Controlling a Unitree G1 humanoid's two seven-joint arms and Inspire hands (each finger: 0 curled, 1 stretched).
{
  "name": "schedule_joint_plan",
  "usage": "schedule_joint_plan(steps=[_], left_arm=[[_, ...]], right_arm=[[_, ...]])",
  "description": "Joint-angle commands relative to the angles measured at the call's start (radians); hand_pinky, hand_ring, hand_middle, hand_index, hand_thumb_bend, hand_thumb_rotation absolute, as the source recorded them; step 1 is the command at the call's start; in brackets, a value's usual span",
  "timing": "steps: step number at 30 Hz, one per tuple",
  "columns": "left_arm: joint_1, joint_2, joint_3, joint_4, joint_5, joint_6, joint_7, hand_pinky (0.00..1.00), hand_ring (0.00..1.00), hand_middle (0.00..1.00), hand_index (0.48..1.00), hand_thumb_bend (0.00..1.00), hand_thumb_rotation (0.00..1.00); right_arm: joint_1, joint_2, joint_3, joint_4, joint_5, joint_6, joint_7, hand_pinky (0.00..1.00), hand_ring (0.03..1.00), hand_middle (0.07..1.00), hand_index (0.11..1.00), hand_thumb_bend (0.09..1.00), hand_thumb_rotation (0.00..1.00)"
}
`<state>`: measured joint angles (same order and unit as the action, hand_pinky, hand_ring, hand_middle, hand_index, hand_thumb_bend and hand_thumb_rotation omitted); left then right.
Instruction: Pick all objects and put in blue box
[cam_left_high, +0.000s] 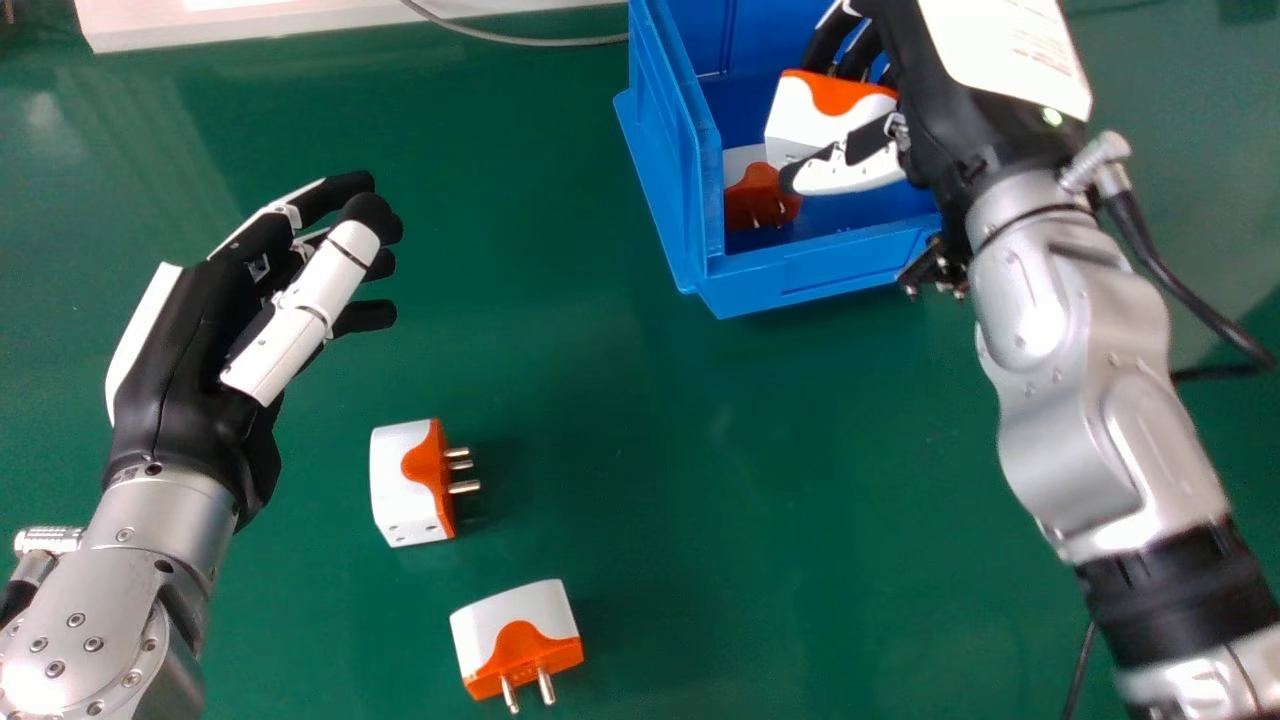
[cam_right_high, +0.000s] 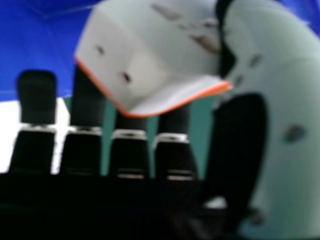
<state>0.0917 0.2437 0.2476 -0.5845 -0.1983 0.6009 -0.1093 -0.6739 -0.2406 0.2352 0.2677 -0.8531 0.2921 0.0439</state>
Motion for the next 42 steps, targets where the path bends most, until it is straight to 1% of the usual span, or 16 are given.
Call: schedule_joint_plan(steps=[1,3,5,7,13,21,27,30,35,39,42], left_arm=[[0.003,0.003,0.002,-0.035,-0.004,-0.001,0.000,0.72,0.80,0.78,0.809,0.55,0.56],[0.006,0.003,0.002,-0.043,-0.004,0.004,0.001,0.72,0.80,0.78,0.809,0.55,0.56],[0.006,0.004,0.003,-0.044,-0.004,0.006,0.002,0.72,0.80,0.78,0.809,0.55,0.56],[0.009,0.003,0.001,-0.046,-0.001,0.007,0.005,0.72,0.80,0.78,0.810,0.54,0.56],[0.016,0.001,-0.001,-0.056,0.002,0.012,0.008,0.72,0.80,0.78,0.810,0.54,0.55],[0.022,-0.002,-0.003,-0.061,0.003,0.013,0.012,0.72,0.79,0.77,0.811,0.54,0.55],[0.025,-0.005,-0.007,-0.073,0.003,0.017,0.017,0.71,0.79,0.77,0.811,0.54,0.55],[0.026,-0.006,-0.008,-0.073,0.003,0.016,0.018,0.71,0.79,0.77,0.810,0.54,0.55],[0.027,-0.008,-0.011,-0.084,0.000,0.023,0.021,0.71,0.79,0.77,0.808,0.54,0.55],[0.025,-0.008,-0.010,-0.089,-0.002,0.031,0.023,0.72,0.79,0.77,0.808,0.54,0.55],[0.022,-0.009,-0.010,-0.088,-0.004,0.032,0.022,0.72,0.79,0.77,0.807,0.54,0.55]], right_arm=[[-0.078,-0.005,0.008,0.030,0.012,-0.015,-0.039,0.32,0.426,0.530,0.555,0.488,0.00],[-0.128,-0.001,0.025,0.108,0.008,-0.013,-0.057,0.32,0.426,0.530,0.554,0.488,0.00],[-0.180,0.001,0.045,0.194,0.005,-0.017,-0.079,0.32,0.425,0.528,0.555,0.488,0.00],[-0.220,-0.001,0.069,0.265,-0.003,-0.020,-0.099,0.33,0.427,0.527,0.555,0.489,0.00],[-0.315,-0.002,0.127,0.428,-0.012,-0.021,-0.140,0.33,0.436,0.529,0.536,0.492,0.00],[-0.400,0.003,0.162,0.577,0.009,-0.025,-0.162,0.34,0.441,0.528,0.520,0.495,0.00],[-0.428,0.005,0.171,0.639,0.031,-0.037,-0.181,0.34,0.444,0.529,0.518,0.496,0.00],[-0.442,0.009,0.177,0.659,0.039,-0.033,-0.182,0.34,0.447,0.530,0.513,0.496,0.00],[-0.458,0.013,0.191,0.677,0.041,-0.037,-0.200,0.35,0.452,0.531,0.506,0.497,0.00],[-0.463,0.015,0.199,0.684,0.045,-0.042,-0.215,0.35,0.452,0.529,0.503,0.498,0.00],[-0.462,0.016,0.199,0.683,0.051,-0.049,-0.227,0.35,0.451,0.529,0.503,0.498,0.00]])
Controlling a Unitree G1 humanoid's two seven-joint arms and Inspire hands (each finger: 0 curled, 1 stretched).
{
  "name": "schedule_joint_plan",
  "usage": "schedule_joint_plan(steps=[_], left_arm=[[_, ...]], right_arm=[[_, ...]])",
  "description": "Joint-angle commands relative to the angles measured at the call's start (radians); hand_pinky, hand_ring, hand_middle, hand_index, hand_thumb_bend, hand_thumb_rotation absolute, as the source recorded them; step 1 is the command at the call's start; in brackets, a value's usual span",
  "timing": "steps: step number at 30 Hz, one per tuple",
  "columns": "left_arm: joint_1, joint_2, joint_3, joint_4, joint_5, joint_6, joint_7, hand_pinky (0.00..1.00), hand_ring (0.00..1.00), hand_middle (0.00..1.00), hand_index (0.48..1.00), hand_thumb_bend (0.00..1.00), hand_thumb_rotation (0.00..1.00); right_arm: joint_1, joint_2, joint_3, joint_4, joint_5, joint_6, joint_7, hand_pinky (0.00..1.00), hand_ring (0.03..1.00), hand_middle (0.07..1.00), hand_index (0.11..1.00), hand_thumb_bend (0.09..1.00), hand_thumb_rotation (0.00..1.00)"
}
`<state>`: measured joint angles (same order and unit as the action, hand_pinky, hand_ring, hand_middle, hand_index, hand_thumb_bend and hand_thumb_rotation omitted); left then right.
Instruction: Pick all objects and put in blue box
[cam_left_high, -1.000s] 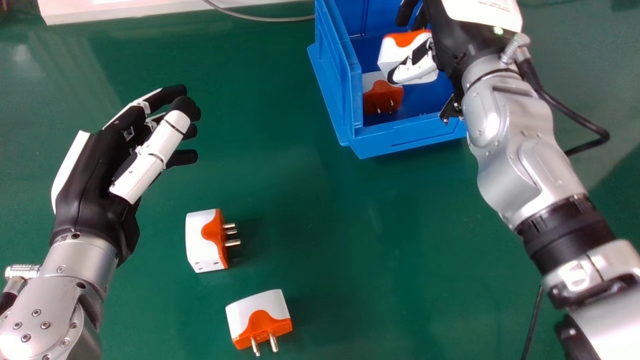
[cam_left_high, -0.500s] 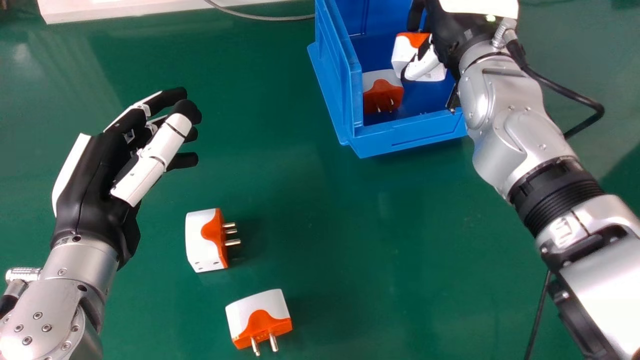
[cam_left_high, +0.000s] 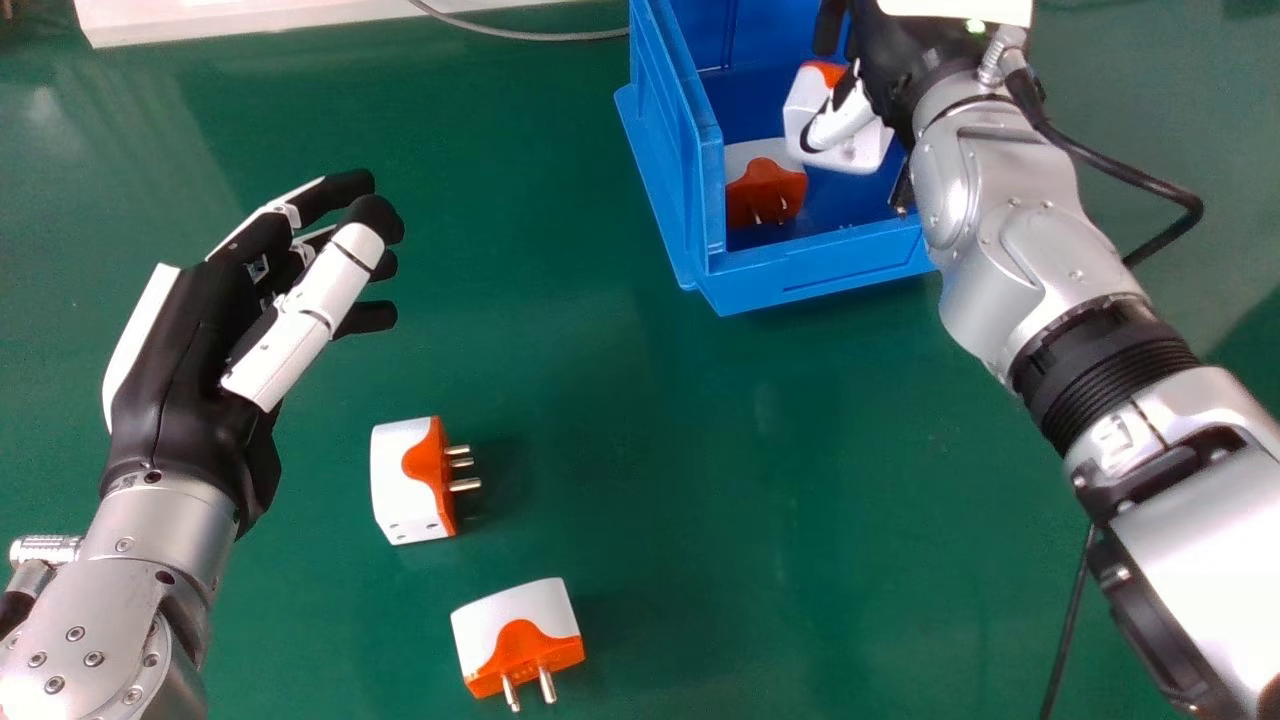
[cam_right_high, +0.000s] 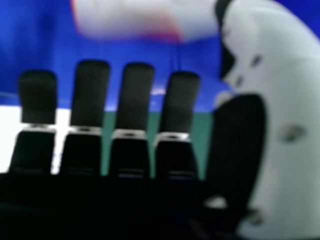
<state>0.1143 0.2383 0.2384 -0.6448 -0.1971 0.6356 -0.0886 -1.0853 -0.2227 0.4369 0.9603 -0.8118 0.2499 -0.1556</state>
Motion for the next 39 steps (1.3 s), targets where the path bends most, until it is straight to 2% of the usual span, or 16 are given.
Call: schedule_joint_plan(steps=[1,12,18,24,30,33,34,35,38,39], left_arm=[[-0.002,-0.004,-0.002,-0.027,-0.005,-0.002,0.002,0.72,0.79,0.77,0.808,0.53,0.55],[-0.008,-0.005,-0.008,-0.027,-0.004,-0.002,0.001,0.72,0.79,0.77,0.808,0.53,0.55],[-0.016,-0.003,-0.007,-0.010,-0.004,-0.008,-0.003,0.73,0.79,0.77,0.808,0.53,0.55],[-0.018,-0.005,-0.011,-0.012,-0.003,-0.007,-0.002,0.73,0.79,0.77,0.807,0.53,0.55],[-0.018,-0.001,-0.015,-0.005,0.003,-0.015,-0.003,0.73,0.79,0.77,0.807,0.53,0.55],[-0.020,0.002,-0.009,0.008,0.001,-0.023,-0.008,0.73,0.79,0.77,0.807,0.53,0.55],[-0.020,0.003,-0.007,0.011,0.000,-0.026,-0.009,0.73,0.79,0.77,0.807,0.53,0.55],[-0.020,0.003,-0.005,0.012,-0.001,-0.027,-0.010,0.73,0.79,0.77,0.807,0.53,0.55],[-0.021,0.000,-0.002,0.026,0.000,-0.039,-0.012,0.74,0.79,0.77,0.807,0.53,0.55],[-0.022,0.000,0.000,0.028,-0.001,-0.040,-0.012,0.74,0.79,0.77,0.807,0.53,0.55]], right_arm=[[-0.049,-0.001,-0.004,-0.010,0.014,-0.009,-0.031,0.35,0.451,0.530,0.503,0.498,0.00],[-0.057,0.008,-0.006,0.001,0.048,-0.038,-0.052,0.35,0.451,0.530,0.506,0.498,0.00],[-0.041,0.000,-0.013,-0.010,0.077,-0.051,-0.050,0.34,0.449,0.529,0.515,0.497,0.00],[-0.013,-0.003,-0.018,-0.052,0.092,-0.041,-0.040,0.35,0.445,0.522,0.523,0.497,0.00],[0.079,-0.036,-0.041,-0.240,0.107,0.005,0.002,0.35,0.445,0.525,0.529,0.496,0.00],[0.179,-0.062,-0.068,-0.427,0.110,0.021,0.022,0.35,0.449,0.537,0.559,0.494,0.00],[0.216,-0.070,-0.078,-0.495,0.109,0.027,0.031,0.36,0.498,0.586,0.595,0.482,0.00],[0.238,-0.074,-0.084,-0.537,0.107,0.033,0.038,0.36,0.498,0.586,0.595,0.482,0.00],[0.364,-0.096,-0.117,-0.749,0.101,0.042,0.054,0.40,0.641,0.697,0.664,0.455,0.00],[0.407,-0.103,-0.127,-0.816,0.098,0.041,0.058,0.40,0.641,0.697,0.664,0.455,0.00]])
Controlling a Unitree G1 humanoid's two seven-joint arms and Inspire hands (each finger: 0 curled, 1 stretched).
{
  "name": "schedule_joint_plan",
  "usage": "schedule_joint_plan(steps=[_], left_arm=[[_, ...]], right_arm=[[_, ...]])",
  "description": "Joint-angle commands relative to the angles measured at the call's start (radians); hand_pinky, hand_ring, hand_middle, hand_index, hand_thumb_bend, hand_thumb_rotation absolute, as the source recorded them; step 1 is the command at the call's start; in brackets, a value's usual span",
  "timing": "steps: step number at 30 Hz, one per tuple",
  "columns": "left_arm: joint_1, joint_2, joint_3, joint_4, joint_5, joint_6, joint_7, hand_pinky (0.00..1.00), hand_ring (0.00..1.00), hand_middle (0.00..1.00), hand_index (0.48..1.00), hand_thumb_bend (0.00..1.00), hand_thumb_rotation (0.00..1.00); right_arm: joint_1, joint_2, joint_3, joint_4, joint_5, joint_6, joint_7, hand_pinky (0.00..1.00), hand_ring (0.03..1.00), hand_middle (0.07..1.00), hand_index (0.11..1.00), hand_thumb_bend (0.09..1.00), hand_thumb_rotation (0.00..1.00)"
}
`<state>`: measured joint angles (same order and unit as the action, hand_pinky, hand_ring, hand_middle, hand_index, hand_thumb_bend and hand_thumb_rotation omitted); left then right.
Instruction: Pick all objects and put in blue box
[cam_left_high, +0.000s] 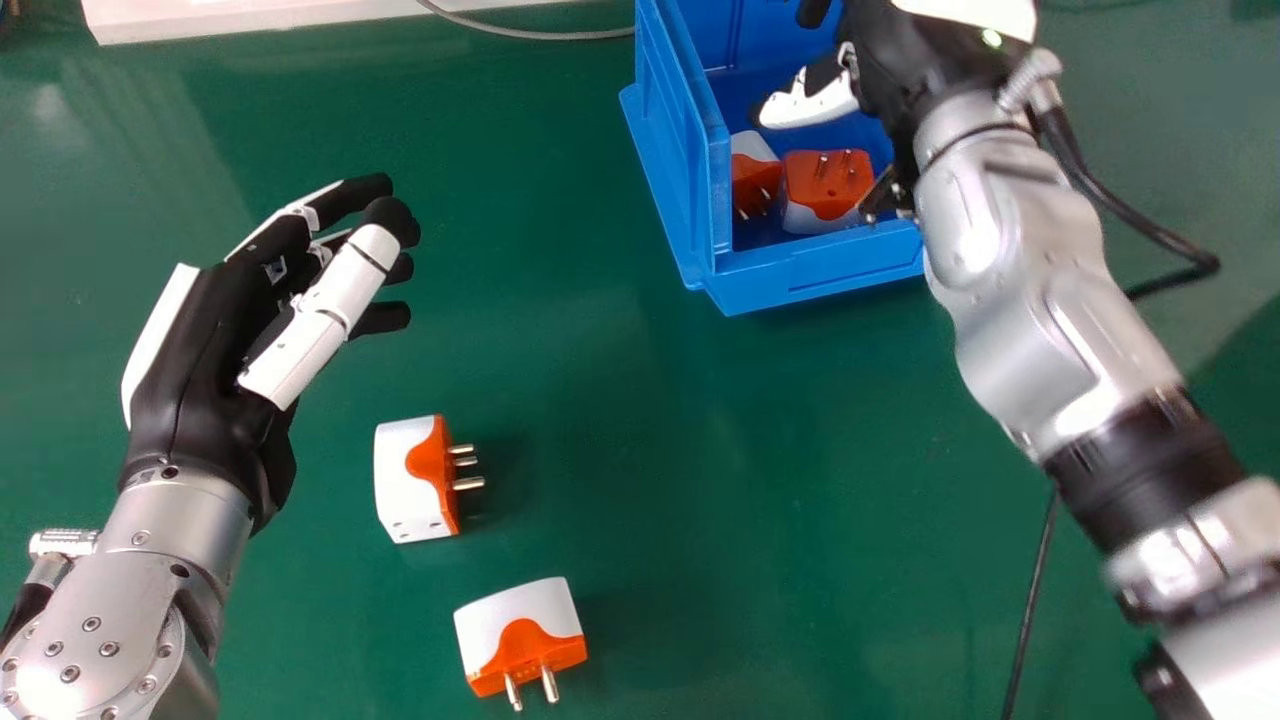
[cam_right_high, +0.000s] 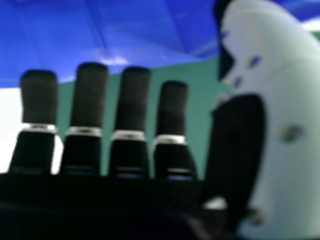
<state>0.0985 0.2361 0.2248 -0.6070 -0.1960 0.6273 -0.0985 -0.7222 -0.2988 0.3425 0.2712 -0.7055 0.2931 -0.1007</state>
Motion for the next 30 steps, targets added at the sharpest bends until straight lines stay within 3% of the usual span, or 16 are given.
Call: schedule_joint_plan(steps=[1,5,9,15,24,30], left_arm=[[-0.007,0.003,0.016,-0.010,-0.003,-0.030,-0.003,0.74,0.79,0.77,0.807,0.53,0.55],[-0.006,0.006,0.025,-0.019,-0.010,-0.024,-0.007,0.74,0.79,0.77,0.808,0.53,0.55],[-0.006,0.010,0.037,-0.021,-0.015,-0.021,-0.017,0.74,0.80,0.77,0.809,0.53,0.55],[-0.003,0.019,0.038,-0.023,-0.010,-0.026,-0.023,0.74,0.80,0.77,0.810,0.55,0.56],[0.002,0.019,0.042,-0.005,-0.002,-0.043,-0.032,0.74,0.80,0.78,0.810,0.55,0.56],[0.021,0.008,0.038,-0.019,-0.003,-0.049,-0.030,0.74,0.80,0.78,0.807,0.56,0.56]], right_arm=[[0.078,-0.033,-0.040,-0.178,-0.012,-0.003,0.006,0.41,0.672,0.719,0.679,0.449,0.00],[0.214,-0.052,-0.067,-0.364,-0.034,-0.012,0.007,0.43,0.733,0.766,0.717,0.440,0.00],[0.387,-0.073,-0.088,-0.548,-0.064,-0.041,-0.007,0.56,0.758,0.787,0.736,0.528,0.00],[0.627,-0.086,-0.131,-0.762,-0.085,-0.106,-0.002,0.67,0.821,0.845,0.797,0.591,0.00],[0.947,-0.026,-0.141,-0.985,-0.098,-0.176,-0.002,0.70,0.861,0.882,0.833,0.584,0.00],[1.120,0.051,-0.114,-1.013,-0.097,-0.244,-0.059,0.69,0.857,0.876,0.826,0.583,0.00]])
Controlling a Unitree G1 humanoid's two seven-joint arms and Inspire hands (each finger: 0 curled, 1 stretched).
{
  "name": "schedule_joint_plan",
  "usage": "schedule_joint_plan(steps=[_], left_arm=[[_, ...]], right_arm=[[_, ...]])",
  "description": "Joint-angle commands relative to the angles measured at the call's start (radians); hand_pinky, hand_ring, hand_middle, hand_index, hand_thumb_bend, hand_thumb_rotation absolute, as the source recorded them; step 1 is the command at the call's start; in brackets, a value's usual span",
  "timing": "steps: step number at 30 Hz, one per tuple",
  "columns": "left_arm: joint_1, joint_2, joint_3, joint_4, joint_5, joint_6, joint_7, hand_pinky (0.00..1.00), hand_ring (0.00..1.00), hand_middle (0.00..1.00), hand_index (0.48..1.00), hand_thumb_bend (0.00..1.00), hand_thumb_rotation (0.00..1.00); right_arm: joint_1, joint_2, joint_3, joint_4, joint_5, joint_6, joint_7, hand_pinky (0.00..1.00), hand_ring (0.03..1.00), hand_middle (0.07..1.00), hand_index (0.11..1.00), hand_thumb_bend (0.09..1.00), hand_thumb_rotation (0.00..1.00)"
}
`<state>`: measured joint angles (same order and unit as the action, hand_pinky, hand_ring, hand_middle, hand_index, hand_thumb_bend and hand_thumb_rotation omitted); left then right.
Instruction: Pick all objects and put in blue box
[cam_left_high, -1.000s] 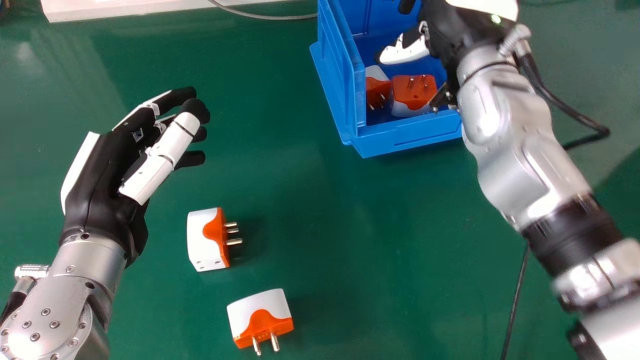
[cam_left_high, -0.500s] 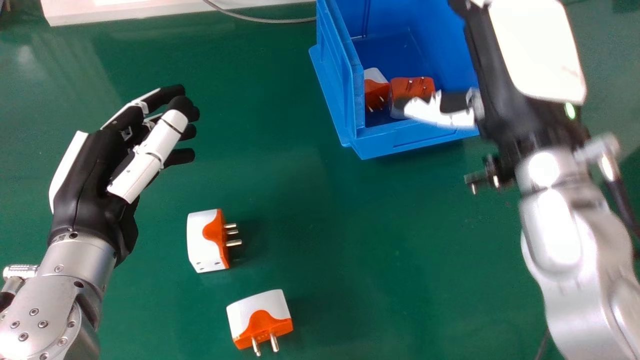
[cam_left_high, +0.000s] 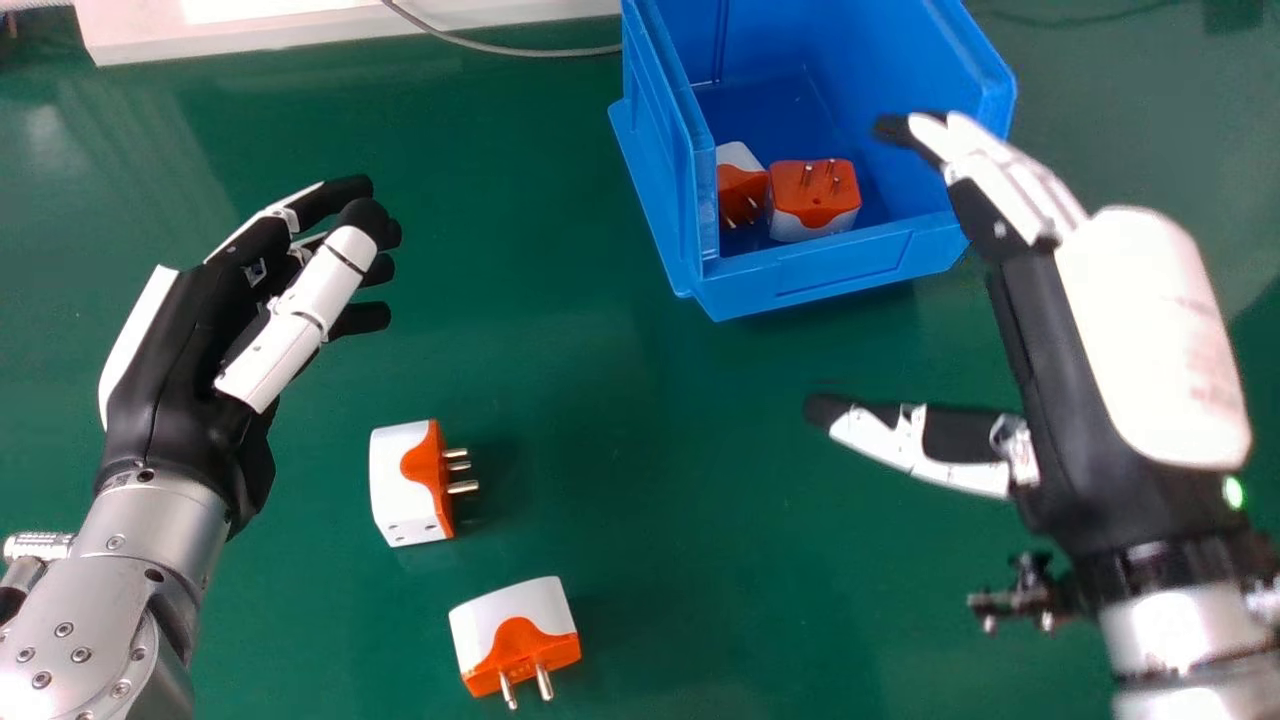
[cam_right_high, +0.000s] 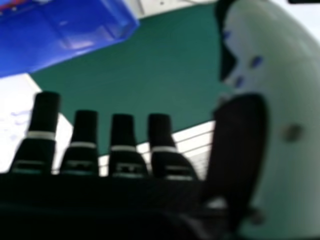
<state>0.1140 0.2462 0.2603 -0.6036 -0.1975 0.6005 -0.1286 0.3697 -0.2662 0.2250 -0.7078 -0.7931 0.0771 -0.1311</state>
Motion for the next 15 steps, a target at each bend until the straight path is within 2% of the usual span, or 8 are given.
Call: schedule_joint_plan(steps=[1,5,10,15], left_arm=[[0.009,-0.002,0.002,-0.022,-0.001,-0.026,0.000,0.74,0.79,0.78,0.806,0.56,0.56],[0.024,-0.004,-0.005,-0.015,0.005,-0.046,-0.002,0.74,0.80,0.78,0.806,0.56,0.56],[0.037,-0.005,-0.007,0.019,0.011,-0.085,-0.004,0.74,0.80,0.78,0.811,0.56,0.57],[0.056,-0.009,-0.010,0.025,0.015,-0.113,0.001,0.74,0.80,0.78,0.814,0.55,0.57]], right_arm=[[0.058,0.030,0.010,-0.038,-0.010,-0.036,-0.034,0.68,0.849,0.866,0.816,0.581,0.00],[0.164,0.047,0.034,-0.031,-0.009,-0.083,-0.047,0.67,0.840,0.854,0.806,0.577,0.00],[0.234,0.042,0.060,-0.001,-0.016,-0.132,-0.039,0.67,0.835,0.853,0.804,0.564,0.00],[0.242,0.017,0.078,0.048,-0.003,-0.185,-0.020,0.66,0.822,0.849,0.800,0.556,0.00]])
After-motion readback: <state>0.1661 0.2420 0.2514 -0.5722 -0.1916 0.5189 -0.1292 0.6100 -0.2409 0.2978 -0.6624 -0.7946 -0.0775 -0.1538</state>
